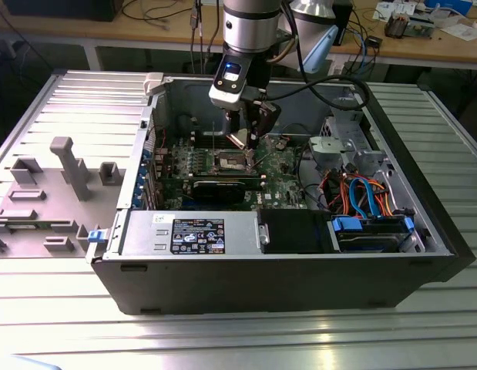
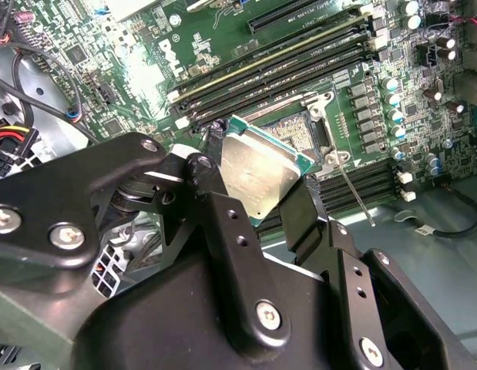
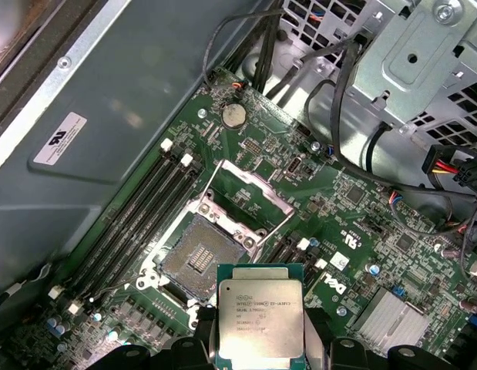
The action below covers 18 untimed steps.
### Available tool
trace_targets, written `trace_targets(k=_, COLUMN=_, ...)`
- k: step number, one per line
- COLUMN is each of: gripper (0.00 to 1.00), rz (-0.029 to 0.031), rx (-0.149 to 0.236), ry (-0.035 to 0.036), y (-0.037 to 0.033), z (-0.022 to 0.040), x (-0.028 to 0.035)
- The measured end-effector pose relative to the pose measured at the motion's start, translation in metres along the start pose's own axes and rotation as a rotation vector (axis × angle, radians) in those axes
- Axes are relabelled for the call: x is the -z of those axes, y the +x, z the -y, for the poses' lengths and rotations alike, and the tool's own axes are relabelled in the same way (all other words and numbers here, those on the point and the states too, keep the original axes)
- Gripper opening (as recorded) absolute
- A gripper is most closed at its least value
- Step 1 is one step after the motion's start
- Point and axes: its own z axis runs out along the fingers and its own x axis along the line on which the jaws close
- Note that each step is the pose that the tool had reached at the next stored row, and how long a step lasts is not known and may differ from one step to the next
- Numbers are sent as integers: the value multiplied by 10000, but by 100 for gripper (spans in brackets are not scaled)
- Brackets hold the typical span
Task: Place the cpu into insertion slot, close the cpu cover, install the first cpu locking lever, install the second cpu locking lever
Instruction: 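Place the cpu into insertion slot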
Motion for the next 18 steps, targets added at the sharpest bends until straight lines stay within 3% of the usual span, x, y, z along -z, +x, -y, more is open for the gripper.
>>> trace_targets(k=13, gripper=54, rz=18, rx=-224, ry=17, y=0, z=0, x=-2)
trace_targets(k=18, gripper=54, rz=26, rx=-506, ry=28, y=0, z=0, x=-4)
